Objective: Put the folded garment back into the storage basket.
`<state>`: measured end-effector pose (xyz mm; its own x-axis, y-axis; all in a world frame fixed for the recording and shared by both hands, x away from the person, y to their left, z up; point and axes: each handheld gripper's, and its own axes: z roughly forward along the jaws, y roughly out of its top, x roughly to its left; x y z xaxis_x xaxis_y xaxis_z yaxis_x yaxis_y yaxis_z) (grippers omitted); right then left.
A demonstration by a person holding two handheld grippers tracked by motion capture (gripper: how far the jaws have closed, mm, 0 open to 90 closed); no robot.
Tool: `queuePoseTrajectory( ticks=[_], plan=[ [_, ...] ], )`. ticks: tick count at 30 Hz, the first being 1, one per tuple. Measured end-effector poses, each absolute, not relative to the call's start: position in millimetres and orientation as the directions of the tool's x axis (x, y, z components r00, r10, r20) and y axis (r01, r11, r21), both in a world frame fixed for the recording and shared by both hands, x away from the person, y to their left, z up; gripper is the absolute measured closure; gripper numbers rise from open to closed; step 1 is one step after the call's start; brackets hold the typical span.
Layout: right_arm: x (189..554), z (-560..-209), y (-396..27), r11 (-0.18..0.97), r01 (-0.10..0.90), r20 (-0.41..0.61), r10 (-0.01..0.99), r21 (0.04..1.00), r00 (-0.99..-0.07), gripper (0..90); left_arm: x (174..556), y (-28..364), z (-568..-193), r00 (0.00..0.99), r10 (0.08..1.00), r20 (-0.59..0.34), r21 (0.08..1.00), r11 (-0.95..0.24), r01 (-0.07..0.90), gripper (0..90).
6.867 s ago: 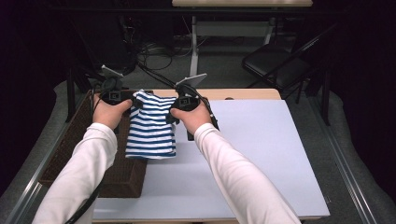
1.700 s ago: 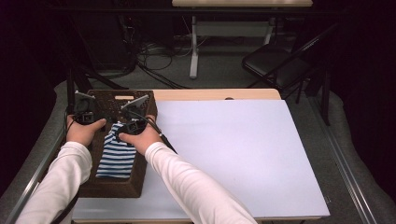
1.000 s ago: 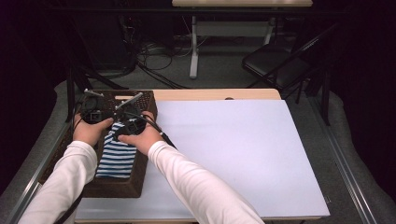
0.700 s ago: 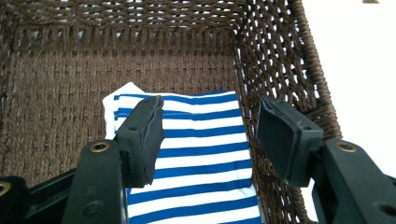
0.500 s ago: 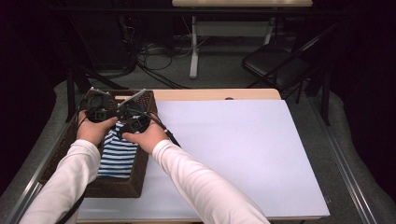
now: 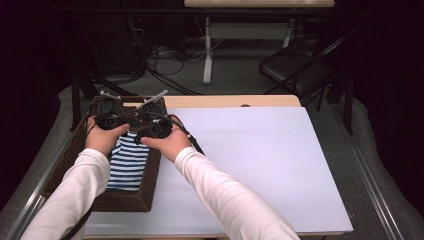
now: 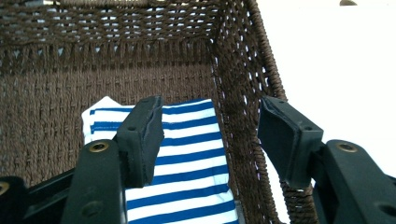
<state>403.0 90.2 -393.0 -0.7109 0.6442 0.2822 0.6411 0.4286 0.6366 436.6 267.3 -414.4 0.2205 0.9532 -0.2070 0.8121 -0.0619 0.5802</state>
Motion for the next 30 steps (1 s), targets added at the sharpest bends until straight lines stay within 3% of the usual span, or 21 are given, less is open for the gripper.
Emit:
queuePoseTrajectory(
  ticks=[6,10,15,30],
  plan=[
    [405,-389,69,0.411,0.653,0.306,0.643,0.636,-0.702,19.4,436,260,-411,0.243,0.949,-0.202,0.584,-0.083,0.808,32.9],
    [404,-387,52,0.409,0.639,0.291,0.644,0.651,-0.708,13.8,435,253,-410,0.257,0.946,-0.199,0.594,-0.092,0.799,26.5],
    [402,-387,29,0.421,0.639,0.259,0.666,0.644,-0.7,0.1,432,240,-407,0.286,0.94,-0.184,0.614,-0.117,0.781,21.7],
    [397,-392,-43,0.364,0.644,0.217,0.735,0.672,-0.642,0.0,426,190,-404,0.405,0.897,-0.178,0.627,-0.214,0.749,5.1]
  ],
)
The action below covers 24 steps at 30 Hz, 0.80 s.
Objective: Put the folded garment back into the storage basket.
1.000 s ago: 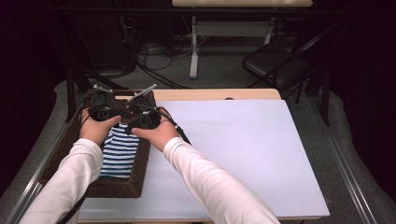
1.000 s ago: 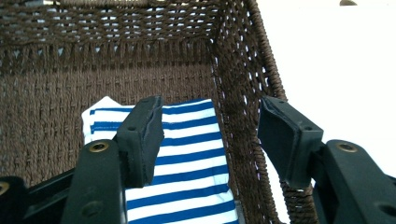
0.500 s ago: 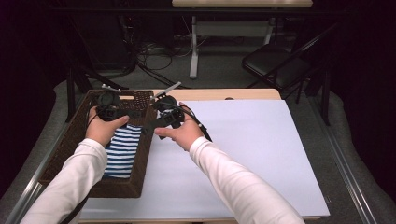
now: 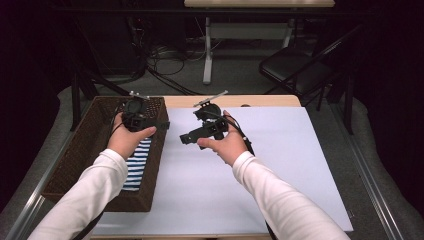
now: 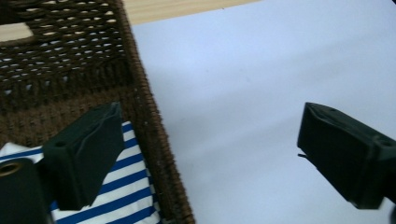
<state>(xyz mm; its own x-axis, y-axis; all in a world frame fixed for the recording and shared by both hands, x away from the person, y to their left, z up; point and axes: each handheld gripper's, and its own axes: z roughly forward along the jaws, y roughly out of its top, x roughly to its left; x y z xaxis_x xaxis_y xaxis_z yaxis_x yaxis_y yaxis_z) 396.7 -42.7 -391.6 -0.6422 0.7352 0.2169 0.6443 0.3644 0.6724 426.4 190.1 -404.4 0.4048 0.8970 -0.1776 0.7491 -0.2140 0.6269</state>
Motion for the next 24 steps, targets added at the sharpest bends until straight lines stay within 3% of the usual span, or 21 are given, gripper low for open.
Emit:
queuePoseTrajectory(
  ticks=[8,24],
  plan=[
    [392,-395,-73,0.349,0.654,0.2,0.764,0.671,-0.613,0.0,422,171,-404,0.447,0.88,-0.162,0.632,-0.256,0.732,0.4],
    [388,-409,-119,0.322,0.669,0.176,0.806,0.67,-0.565,0.0,411,142,-414,0.53,0.841,-0.112,0.648,-0.343,0.68,0.4]
  ],
)
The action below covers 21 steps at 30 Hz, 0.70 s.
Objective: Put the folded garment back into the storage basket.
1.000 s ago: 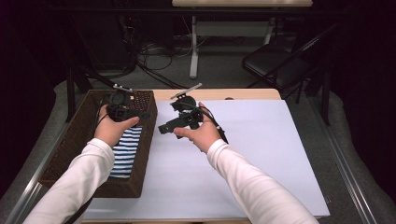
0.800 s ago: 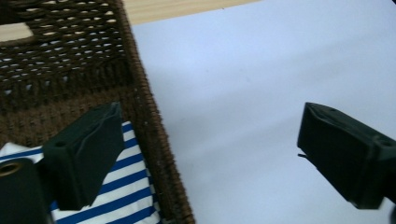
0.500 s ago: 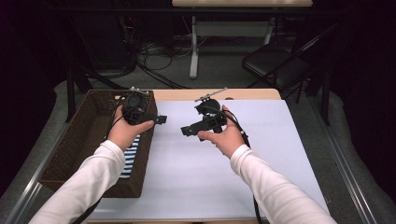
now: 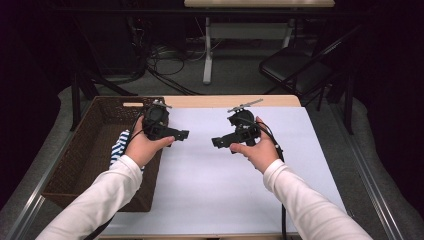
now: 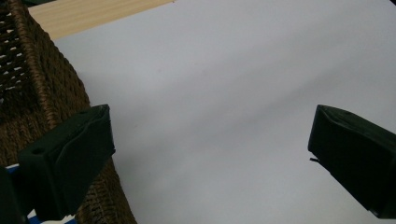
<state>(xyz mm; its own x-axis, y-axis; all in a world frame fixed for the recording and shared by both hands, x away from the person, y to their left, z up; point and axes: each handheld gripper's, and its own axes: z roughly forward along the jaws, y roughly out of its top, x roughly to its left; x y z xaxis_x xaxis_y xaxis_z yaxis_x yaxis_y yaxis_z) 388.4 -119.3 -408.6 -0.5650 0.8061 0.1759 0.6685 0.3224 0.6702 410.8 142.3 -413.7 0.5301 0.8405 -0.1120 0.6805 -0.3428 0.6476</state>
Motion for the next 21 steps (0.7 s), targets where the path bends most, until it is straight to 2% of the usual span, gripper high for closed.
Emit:
queuePoseTrajectory(
  ticks=[8,21],
  plan=[
    [382,-421,-134,0.315,0.668,0.158,0.821,0.675,-0.548,0.0,399,136,-422,0.565,0.812,-0.147,0.654,-0.349,0.671,0.5],
    [366,-446,-154,0.319,0.669,0.134,0.836,0.671,-0.533,0.0,374,127,-431,0.611,0.778,-0.149,0.671,-0.374,0.64,1.2]
  ],
)
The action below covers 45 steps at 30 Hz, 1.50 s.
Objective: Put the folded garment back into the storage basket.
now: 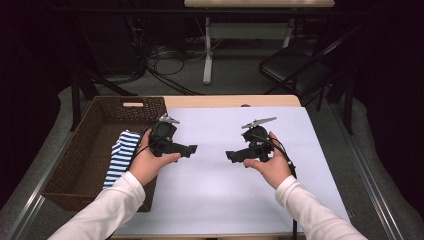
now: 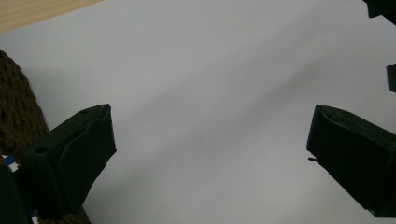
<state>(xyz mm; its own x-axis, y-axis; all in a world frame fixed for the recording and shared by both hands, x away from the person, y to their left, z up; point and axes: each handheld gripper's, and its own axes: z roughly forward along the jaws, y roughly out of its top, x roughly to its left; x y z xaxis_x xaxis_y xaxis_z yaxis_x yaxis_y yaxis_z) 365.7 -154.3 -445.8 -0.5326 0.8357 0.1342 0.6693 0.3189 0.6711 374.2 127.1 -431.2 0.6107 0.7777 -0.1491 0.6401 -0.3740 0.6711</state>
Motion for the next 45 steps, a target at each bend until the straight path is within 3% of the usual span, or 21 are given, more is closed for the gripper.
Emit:
queuePoseTrajectory(
  ticks=[10,45],
  plan=[
    [346,-456,-167,0.304,0.651,0.131,0.837,0.695,-0.531,0.0,354,125,-445,0.625,0.774,-0.099,0.677,-0.408,0.613,1.2],
    [288,-529,-219,0.232,0.683,0.149,0.881,0.693,-0.449,0.0,313,117,-510,0.634,0.744,-0.214,0.655,-0.372,0.658,1.3]
  ],
)
